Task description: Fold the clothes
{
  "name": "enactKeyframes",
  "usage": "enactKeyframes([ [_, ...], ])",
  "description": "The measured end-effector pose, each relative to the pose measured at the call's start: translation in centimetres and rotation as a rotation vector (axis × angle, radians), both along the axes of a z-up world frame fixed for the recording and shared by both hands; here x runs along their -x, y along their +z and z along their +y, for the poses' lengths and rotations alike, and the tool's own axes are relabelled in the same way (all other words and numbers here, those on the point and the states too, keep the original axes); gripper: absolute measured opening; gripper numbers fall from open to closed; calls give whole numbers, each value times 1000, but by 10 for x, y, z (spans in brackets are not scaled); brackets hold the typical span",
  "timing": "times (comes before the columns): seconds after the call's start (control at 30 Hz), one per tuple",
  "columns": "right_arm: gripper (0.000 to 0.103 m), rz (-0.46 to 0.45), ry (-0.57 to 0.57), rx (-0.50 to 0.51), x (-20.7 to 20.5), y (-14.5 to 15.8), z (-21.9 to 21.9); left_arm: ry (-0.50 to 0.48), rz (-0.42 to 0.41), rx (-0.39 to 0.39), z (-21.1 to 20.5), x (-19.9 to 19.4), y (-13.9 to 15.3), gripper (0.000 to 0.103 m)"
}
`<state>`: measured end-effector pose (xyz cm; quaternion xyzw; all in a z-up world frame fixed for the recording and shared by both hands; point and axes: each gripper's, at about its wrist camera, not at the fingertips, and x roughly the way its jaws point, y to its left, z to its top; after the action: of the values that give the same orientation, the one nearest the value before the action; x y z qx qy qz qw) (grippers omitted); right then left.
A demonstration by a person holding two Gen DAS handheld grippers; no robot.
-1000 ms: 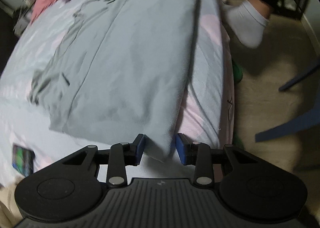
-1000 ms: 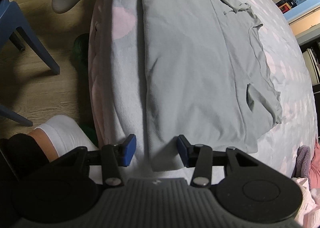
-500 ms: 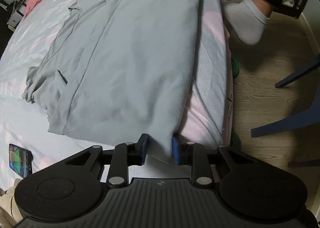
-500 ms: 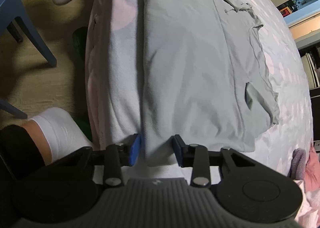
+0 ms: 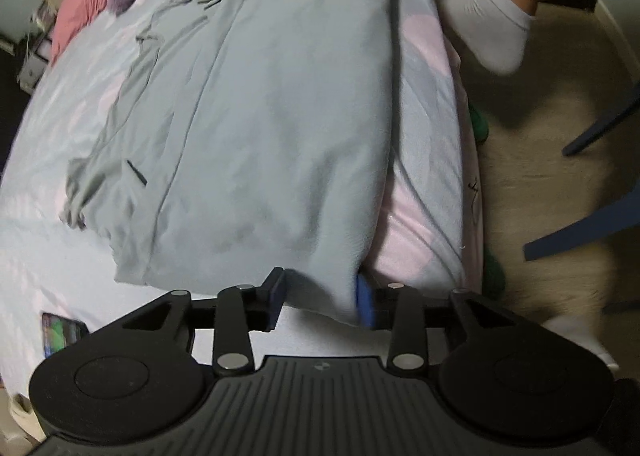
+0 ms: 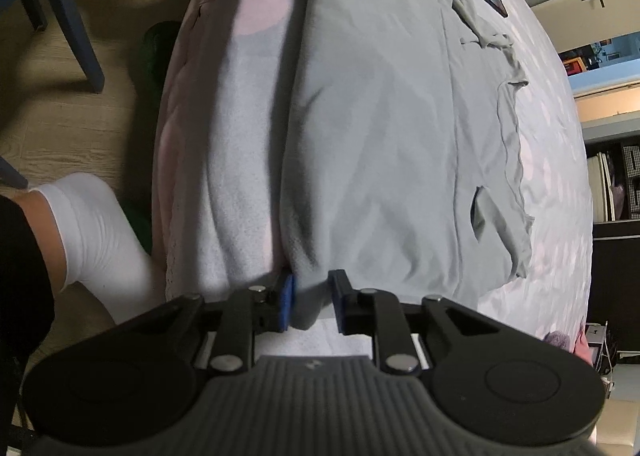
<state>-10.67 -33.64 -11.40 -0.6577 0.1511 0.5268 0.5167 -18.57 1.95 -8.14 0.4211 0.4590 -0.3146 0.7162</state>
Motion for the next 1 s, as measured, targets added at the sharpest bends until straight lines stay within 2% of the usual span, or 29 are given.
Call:
enactKeyframes([
  [0.13,13,4,-5,12,0,-1,2,-28,-15,-19,-2,3,-1,6],
  [0.23,10,23,-21,22,-1,-1,3,-49,-26,-33,-4,6,-1,4],
  [0.37,9,47,-38,19,-2,9,3,-30,-37,-6,2,7,9,4],
  [0.53,9,82,-66,-1,0,26,-1,-64,-17,7,1,17,13,4],
  [0.7,8,165,-130,-29,-1,47,-3,-84,7,32,2,23,19,3],
  [0.83,8,186,-101,17,12,53,-8,-109,51,63,4,31,26,3],
  [1.0,8,226,-50,94,34,67,-16,-201,187,120,1,52,40,2],
])
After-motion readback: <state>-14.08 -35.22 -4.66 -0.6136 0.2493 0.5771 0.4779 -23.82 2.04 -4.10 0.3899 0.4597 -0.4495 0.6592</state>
